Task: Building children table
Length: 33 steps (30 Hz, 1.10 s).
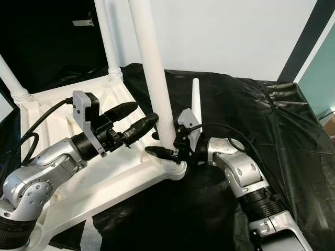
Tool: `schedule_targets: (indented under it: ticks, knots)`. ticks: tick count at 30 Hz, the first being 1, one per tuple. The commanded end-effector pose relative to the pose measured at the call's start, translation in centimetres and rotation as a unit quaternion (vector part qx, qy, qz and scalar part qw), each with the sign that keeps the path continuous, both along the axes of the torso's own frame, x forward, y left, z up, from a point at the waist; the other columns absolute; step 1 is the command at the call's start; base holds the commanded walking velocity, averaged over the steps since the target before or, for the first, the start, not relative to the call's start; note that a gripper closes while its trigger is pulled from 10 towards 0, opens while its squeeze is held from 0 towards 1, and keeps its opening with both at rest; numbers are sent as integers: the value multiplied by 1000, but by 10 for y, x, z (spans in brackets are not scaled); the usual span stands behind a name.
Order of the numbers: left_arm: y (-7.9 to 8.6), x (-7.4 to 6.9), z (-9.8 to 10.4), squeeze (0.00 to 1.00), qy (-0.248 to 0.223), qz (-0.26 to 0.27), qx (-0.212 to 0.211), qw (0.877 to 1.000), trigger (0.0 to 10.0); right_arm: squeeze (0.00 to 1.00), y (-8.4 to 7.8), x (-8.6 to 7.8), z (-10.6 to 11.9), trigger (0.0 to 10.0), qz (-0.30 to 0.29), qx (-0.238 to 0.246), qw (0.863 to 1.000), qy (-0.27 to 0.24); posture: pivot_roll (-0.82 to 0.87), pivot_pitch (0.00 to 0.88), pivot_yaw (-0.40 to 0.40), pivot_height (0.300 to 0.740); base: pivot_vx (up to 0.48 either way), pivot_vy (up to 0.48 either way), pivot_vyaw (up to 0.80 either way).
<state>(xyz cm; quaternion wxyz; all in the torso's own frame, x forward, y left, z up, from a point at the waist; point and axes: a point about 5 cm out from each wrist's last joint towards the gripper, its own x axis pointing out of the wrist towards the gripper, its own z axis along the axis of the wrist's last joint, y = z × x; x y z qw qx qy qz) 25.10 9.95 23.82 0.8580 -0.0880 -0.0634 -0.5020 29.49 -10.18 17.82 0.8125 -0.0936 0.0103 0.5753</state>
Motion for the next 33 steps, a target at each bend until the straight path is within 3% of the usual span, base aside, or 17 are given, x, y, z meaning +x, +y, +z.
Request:
schedule_targets:
  ticks: [1, 5, 10, 28, 29, 30, 31, 33]
  knots:
    - [-11, -24, 12, 0, -68, -217, -1, 974, 10000, 0, 8, -3, -2, 10000, 29, -15, 999, 4, 13, 0, -42, 740, 0, 0, 0]
    - [-13, -31, 21, 0, -71, -256, -28, 964, 10000, 0, 12, -8, -5, 10000, 60, -28, 998, 14, 14, 0, -43, 740, 0, 0, 0]
    - [-12, -36, 17, 0, -65, -280, -12, 958, 10000, 0, 14, -8, -7, 10000, 66, -33, 997, 16, 13, 0, -40, 740, 0, 0, 0]
    - [-15, -30, 29, 0, -70, -266, -22, 961, 10000, 0, 14, -20, -12, 10000, 133, -73, 988, 33, 18, 0, -37, 740, 0, 0, 0]
    - [-13, -30, 31, 0, -71, -268, -26, 960, 5412, 0, 13, -20, -12, 10000, 137, -77, 987, 34, 18, 0, -37, 740, 0, 0, 0]
    - [-13, -30, 31, 0, -71, -268, -26, 960, 5412, 0, 13, -20, -12, 10000, 137, -77, 987, 34, 18, 0, -37, 740, 0, 0, 0]
    - [-12, -30, 33, 0, -71, -270, -30, 960, 3647, 0, 13, -20, -12, 10000, 138, -79, 987, 34, 18, 0, -37, 740, 0, 0, 0]
    - [-12, -30, 33, 0, -71, -270, -30, 960, 3647, 0, 13, -20, -12, 10000, 138, -79, 987, 34, 18, 0, -37, 740, 0, 0, 0]
